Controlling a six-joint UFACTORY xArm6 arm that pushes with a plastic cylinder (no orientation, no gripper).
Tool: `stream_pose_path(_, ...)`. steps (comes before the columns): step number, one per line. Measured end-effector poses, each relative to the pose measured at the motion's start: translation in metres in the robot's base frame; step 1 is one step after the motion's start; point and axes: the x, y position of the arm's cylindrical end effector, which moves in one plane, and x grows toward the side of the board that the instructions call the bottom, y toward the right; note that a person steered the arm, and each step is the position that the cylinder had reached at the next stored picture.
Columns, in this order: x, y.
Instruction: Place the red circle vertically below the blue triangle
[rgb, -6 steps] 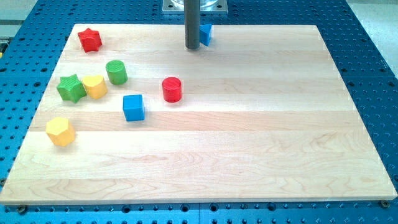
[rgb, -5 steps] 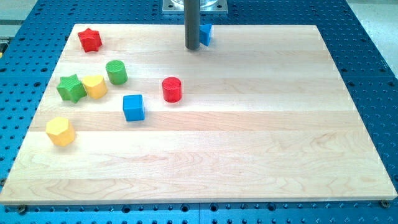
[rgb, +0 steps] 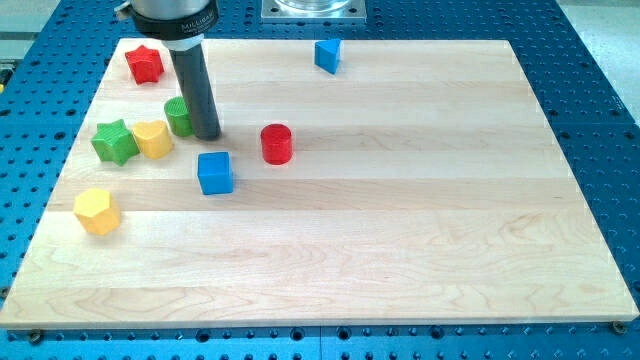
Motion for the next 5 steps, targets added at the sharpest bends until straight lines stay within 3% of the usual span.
stream_pose_path(2, 0.049, 0.020)
stream_pose_path(4, 0.034, 0.117)
stream_pose_path(5, 0.042, 0.122)
